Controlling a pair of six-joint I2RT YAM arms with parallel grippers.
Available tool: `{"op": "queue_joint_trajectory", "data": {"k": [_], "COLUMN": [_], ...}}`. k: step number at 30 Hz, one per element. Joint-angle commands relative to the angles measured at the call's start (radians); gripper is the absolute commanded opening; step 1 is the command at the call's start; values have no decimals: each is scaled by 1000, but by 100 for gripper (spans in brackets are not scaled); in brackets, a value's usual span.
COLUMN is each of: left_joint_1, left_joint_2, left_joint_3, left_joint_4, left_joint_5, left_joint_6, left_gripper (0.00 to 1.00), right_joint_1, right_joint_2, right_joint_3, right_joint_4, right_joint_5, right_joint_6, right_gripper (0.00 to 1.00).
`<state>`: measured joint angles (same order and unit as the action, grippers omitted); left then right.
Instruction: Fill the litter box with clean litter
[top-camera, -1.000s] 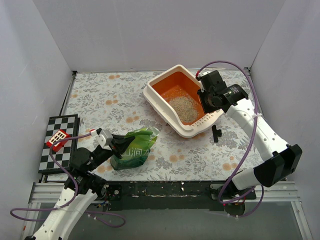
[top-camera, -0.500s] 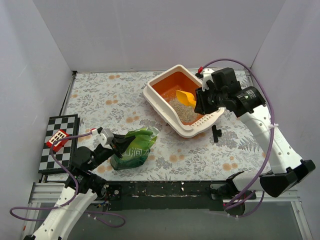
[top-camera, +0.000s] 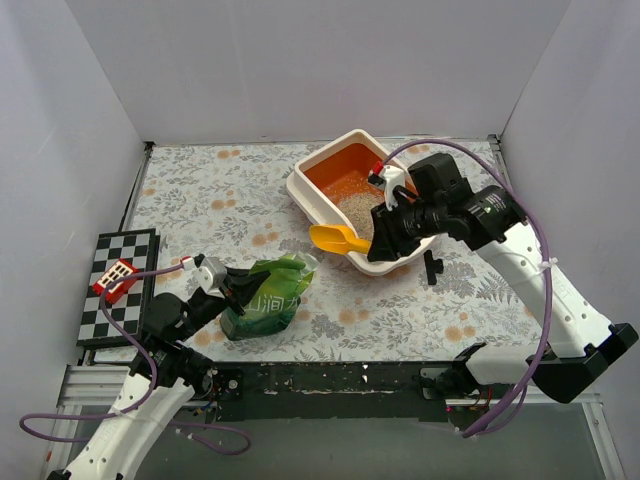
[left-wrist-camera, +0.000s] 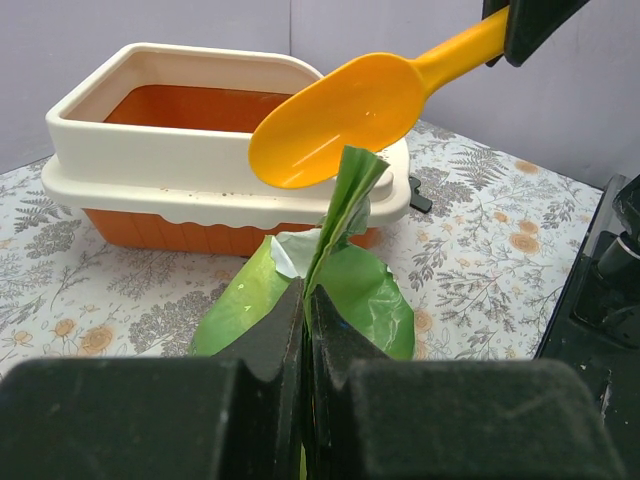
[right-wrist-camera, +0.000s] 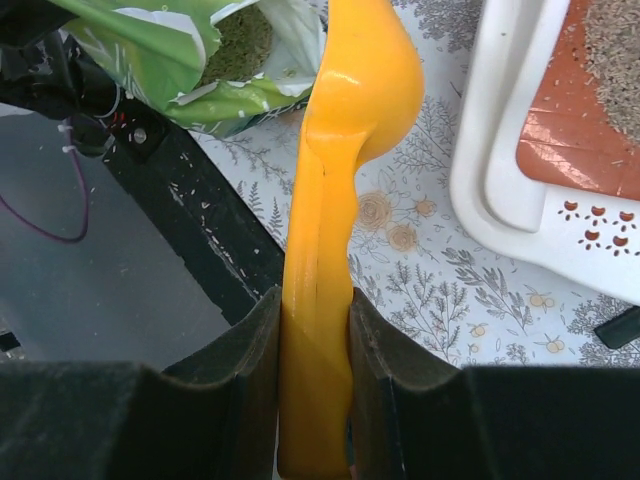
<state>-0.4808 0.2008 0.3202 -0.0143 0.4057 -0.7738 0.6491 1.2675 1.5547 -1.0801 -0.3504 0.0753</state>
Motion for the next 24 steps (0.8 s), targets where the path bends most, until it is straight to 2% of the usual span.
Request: {"op": "queue_joint_trajectory", "data": {"k": [1, 7, 14, 18, 24], "left_joint_1": [1, 1, 1, 1, 1], "left_joint_2": [-4, -8, -12, -14, -17], "left_joint_3": [20, 20, 20, 20, 19], "left_joint_4": [20, 20, 20, 20, 19], "left_joint_5": [-16, -25, -33, -31, -30], "left_joint_6": [11, 13, 11, 13, 13], "left_gripper": [0, 0, 0, 0, 0], "right_joint_1": [21, 30, 32, 32, 32], "right_joint_2": [-2, -40, -198, -285, -404], "right_joint_3": [2, -53, -177, -264, -500], "right_joint_4": [14, 63, 80, 60, 86], "right_joint_5": [-47, -26, 142, 122, 2], "right_joint_6": [7, 73, 162, 211, 257], "right_gripper": [1, 1, 1, 1, 1]}}
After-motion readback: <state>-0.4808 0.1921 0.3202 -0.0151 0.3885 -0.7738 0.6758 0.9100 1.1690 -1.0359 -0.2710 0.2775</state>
